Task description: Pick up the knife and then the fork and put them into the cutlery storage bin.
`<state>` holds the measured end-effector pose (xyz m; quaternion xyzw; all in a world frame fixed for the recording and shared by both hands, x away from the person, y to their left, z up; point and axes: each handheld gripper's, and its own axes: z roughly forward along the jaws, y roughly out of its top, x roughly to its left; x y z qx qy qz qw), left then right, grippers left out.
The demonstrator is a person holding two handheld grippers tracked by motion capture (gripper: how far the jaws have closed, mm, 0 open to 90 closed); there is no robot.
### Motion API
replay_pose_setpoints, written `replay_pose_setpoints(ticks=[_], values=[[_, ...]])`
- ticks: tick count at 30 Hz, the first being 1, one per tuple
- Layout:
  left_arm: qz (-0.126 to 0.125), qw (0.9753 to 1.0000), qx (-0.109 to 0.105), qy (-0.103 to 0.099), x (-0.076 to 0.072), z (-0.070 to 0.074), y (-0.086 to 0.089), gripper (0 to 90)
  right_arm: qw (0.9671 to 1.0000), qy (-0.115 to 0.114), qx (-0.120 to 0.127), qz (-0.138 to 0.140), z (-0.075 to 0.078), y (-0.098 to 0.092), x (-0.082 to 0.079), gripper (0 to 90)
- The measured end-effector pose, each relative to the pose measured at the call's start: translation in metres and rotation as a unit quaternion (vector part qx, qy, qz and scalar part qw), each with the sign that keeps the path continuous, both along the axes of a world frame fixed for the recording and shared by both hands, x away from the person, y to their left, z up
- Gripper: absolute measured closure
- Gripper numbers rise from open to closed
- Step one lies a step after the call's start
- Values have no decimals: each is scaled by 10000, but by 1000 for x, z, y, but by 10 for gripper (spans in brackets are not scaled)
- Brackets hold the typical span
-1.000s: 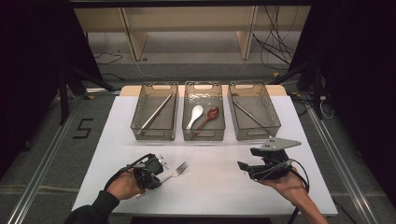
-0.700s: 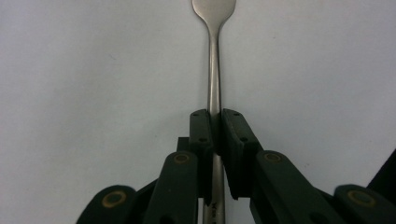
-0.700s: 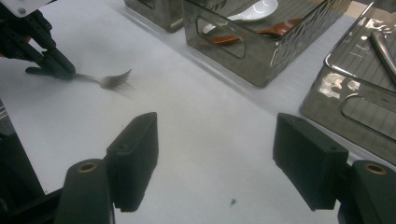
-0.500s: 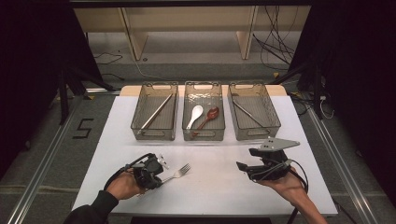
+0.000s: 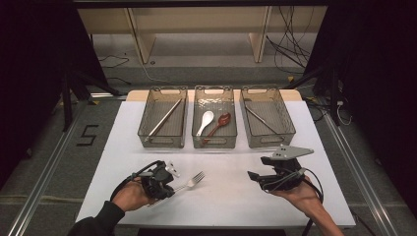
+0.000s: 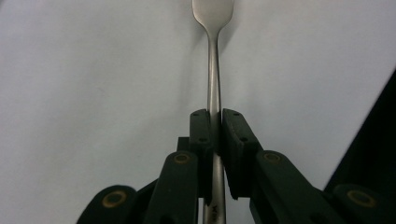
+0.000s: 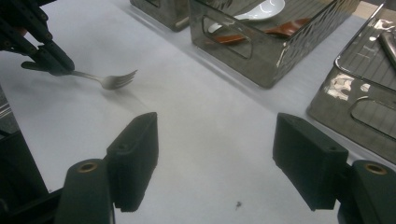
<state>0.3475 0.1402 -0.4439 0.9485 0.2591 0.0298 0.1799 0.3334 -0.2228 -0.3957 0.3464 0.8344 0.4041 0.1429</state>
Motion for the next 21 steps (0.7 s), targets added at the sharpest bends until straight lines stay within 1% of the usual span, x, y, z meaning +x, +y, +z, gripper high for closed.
replay_pose_setpoints(ticks=[2, 3, 5, 6, 9, 10, 11, 13, 15, 17, 18, 21], values=[[-70, 10000, -43, 27, -1, 4, -2, 826, 10000, -2, 8, 53, 0, 2, 0, 321], [-68, 9999, -104, 11, -2, 6, -4, 826, 10000, -9, 9, 71, -1, 4, 0, 321], [-146, 9998, -153, 51, -3, 9, -7, 826, 9998, -41, -14, 195, 0, 8, -2, 321], [-159, 9997, -201, 39, -4, 10, -10, 826, 9996, -73, -30, 254, 0, 11, -3, 321], [-277, 9993, -250, 93, -7, 14, -17, 825, 9984, -170, -75, 543, 1, 21, -8, 321], [-346, 9989, -279, 163, -7, 16, -20, 825, 9977, -200, -88, 634, 1, 25, -9, 322], [-382, 9987, -285, 204, -8, 17, -22, 825, 9970, -212, -95, 739, 1, 29, -11, 326], [-418, 9983, -335, 215, -9, 20, -26, 825, 9950, -215, -108, 971, 0, 38, -14, 328], [-462, 9978, -390, 264, -9, 22, -30, 825, 9932, -209, -128, 1136, -1, 47, -17, 328], [-511, 9971, -444, 341, -9, 25, -33, 825, 9909, -241, -207, 1312, -3, 55, -20, 329], [-526, 9969, -485, 337, -9, 26, -35, 825, 9899, -248, -248, 1376, -4, 59, -21, 330], [-607, 9964, -461, 361, -8, 29, -39, 824, 9867, -287, -320, 1570, -7, 71, -24, 340]])
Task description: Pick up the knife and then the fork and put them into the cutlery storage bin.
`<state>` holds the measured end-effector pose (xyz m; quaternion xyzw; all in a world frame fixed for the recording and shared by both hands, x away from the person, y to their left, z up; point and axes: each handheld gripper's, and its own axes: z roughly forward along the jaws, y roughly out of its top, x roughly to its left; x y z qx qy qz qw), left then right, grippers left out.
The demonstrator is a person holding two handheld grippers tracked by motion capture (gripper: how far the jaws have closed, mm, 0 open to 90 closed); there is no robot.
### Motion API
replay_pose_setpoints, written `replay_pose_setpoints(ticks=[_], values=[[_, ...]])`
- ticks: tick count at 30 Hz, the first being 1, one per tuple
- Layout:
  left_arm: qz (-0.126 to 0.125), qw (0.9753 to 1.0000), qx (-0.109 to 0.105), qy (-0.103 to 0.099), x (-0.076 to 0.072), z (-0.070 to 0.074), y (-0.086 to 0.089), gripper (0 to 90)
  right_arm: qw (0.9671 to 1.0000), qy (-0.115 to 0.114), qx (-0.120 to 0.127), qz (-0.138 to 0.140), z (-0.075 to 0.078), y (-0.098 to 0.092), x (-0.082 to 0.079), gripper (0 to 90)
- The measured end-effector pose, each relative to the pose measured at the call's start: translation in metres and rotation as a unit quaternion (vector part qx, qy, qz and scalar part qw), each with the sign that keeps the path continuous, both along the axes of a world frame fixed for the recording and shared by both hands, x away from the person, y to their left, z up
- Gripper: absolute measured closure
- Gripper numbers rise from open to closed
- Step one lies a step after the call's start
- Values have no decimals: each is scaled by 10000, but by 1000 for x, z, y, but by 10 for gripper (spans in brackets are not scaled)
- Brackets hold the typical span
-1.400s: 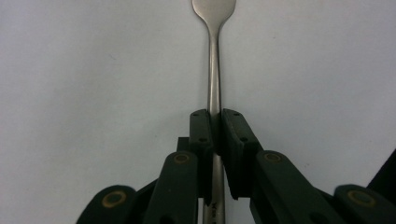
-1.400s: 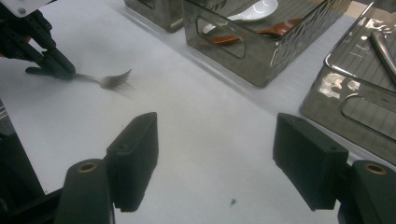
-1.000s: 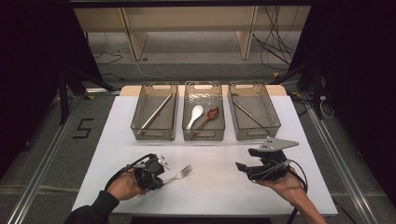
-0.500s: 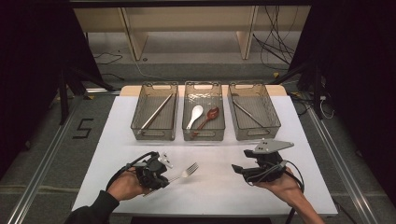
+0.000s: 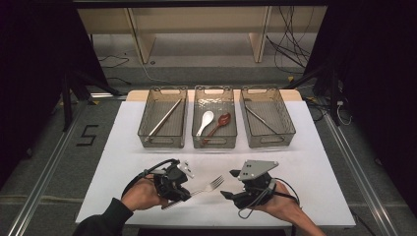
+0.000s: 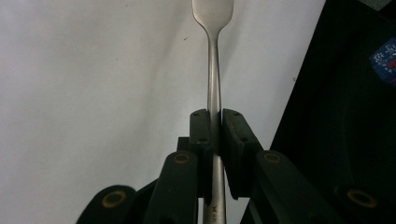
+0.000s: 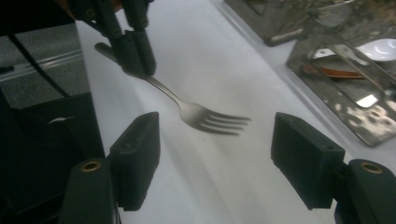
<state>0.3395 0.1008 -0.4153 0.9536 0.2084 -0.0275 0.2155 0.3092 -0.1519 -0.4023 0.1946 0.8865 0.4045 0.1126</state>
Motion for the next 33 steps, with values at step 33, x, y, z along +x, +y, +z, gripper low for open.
replay_pose_setpoints(ticks=[33], values=[[-632, 9969, 13, 466, 3, 11, -29, 824, 9780, -979, -1437, 1152, -29, 50, -16, 591]])
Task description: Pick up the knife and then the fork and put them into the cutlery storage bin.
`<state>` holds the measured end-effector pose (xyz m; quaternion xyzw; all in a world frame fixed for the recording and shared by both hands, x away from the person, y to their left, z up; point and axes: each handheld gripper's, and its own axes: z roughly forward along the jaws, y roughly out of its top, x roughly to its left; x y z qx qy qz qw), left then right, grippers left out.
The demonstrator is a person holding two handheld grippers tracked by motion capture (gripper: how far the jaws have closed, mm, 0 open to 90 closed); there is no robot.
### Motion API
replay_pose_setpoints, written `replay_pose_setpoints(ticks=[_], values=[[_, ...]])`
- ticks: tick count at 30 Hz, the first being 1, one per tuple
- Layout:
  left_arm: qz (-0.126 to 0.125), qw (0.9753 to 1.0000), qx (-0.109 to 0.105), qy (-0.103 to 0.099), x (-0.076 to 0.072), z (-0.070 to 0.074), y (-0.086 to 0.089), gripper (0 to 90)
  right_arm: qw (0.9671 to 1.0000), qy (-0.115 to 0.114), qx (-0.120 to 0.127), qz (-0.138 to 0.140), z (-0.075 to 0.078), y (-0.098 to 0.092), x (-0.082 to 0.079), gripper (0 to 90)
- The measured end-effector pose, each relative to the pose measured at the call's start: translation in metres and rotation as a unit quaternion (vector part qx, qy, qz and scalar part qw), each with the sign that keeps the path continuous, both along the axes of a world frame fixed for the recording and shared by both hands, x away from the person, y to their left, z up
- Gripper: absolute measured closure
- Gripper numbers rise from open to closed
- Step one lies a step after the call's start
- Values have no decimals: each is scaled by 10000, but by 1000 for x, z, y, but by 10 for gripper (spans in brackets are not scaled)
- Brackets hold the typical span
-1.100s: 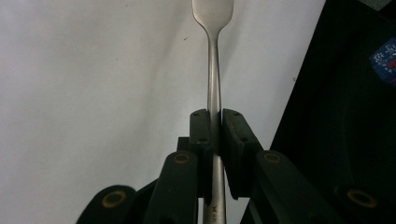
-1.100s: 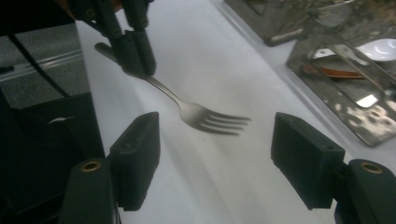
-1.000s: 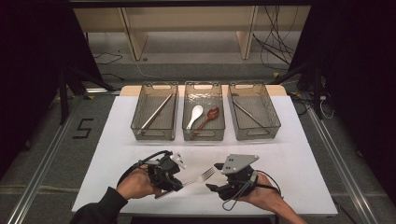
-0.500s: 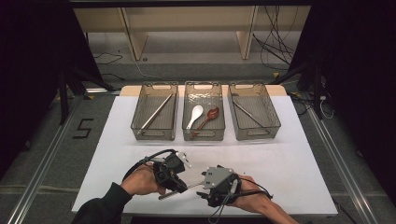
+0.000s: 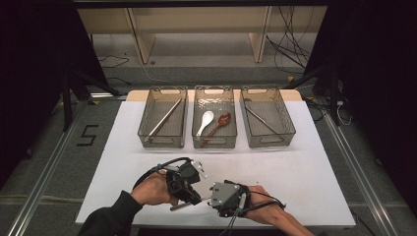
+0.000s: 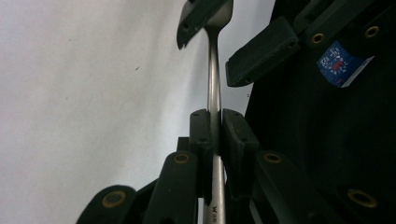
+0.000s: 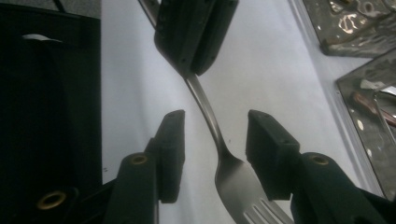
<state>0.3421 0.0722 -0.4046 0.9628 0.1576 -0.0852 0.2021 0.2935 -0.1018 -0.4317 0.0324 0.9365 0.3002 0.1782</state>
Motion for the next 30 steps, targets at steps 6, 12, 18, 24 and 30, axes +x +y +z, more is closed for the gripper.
replay_pose_setpoints(ticks=[6, 12, 18, 24, 30], values=[[-82, 9999, 24, 73, -3, 0, -4, 824, 9997, -106, -175, 167, -4, 3, -2, 661], [-140, 9998, 16, 111, -4, -1, -4, 823, 9984, -234, -292, 421, -6, 3, -5, 809], [-183, 9994, -1, 305, -2, -4, -4, 814, 9945, -391, -510, 822, -9, 3, -9, 872], [43, 9997, -106, 195, 0, -2, 1, 641, 9947, -407, -551, 767, -9, 0, -8, 881], [340, 9983, -466, -4, 6, 4, 15, 483, 9956, -392, -598, 599, -7, -6, -5, 881]])
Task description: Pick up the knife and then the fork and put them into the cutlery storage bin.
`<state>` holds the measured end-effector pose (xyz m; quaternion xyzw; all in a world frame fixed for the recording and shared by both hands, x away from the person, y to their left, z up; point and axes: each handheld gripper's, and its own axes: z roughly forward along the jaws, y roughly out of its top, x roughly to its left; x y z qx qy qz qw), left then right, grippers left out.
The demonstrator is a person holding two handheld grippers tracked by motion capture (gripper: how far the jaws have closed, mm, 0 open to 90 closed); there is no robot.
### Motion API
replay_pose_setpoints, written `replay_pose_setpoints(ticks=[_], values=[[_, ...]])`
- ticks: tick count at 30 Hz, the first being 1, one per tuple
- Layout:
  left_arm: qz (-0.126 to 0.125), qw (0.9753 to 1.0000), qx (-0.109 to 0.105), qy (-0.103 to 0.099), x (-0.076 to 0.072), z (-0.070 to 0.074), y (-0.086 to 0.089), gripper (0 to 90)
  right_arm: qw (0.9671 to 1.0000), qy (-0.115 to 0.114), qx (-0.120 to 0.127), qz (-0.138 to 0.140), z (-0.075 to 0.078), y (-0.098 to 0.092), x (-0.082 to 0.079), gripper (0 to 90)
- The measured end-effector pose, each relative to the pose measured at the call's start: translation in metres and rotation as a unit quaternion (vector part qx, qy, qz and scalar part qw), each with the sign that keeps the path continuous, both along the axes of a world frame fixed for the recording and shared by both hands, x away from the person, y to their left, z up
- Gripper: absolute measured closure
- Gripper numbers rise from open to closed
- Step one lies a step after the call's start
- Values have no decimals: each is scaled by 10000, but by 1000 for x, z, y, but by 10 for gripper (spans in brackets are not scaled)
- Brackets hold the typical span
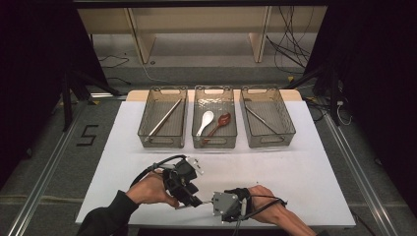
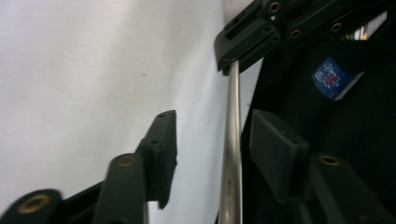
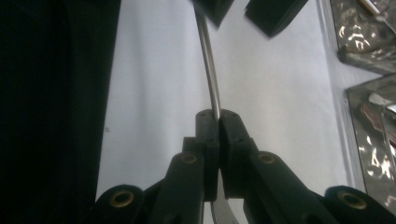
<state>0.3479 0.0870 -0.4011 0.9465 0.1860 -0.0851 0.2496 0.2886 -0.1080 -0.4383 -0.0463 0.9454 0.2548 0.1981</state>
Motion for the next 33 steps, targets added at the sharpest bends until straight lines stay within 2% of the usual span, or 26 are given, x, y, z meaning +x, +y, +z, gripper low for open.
replay_pose_setpoints(ticks=[3, 4, 7, 9, 12, 14, 20, 22, 24, 25, 26, 33], values=[[184, 9997, -13, -156, 2, 3, 7, 406, 10000, 1, 24, -91, 2, -4, 3, 881], [305, 9992, -83, -225, 2, 4, 10, 380, 9999, -16, 24, -146, 2, -5, 4, 881], [458, 9979, -236, -391, 4, 8, 19, 325, 9996, -11, 30, -275, 3, -9, 7, 881], [586, 9962, -408, -497, 4, 10, 24, 299, 9994, 41, 31, -339, 3, -11, 9, 881], [743, 9933, -544, -695, 5, 14, 29, 268, 9990, 8, 45, -450, 4, -14, 13, 881], [912, 9909, -625, -770, 5, 15, 31, 253, 9985, 1, 50, -545, 5, -17, 17, 881], [1193, 9845, -797, -1013, 5, 14, 40, 215, 9962, -68, 80, -865, 8, -32, 29, 881], [1313, 9811, -906, -1091, 6, 14, 44, 206, 9951, -110, 98, -976, 10, -37, 34, 881], [1391, 9789, -958, -1149, 6, 14, 47, 198, 9937, -108, 113, -1107, 12, -44, 38, 881], [1466, 9766, -1012, -1203, 6, 13, 49, 194, 9931, -100, 124, -1164, 13, -47, 40, 881], [1499, 9759, -1036, -1198, 6, 13, 51, 191, 9919, -106, 162, -1256, 14, -52, 43, 881], [1845, 9656, -1288, -1303, 7, 6, 67, 176, 9834, -87, 421, -1765, 21, -73, 57, 881]])
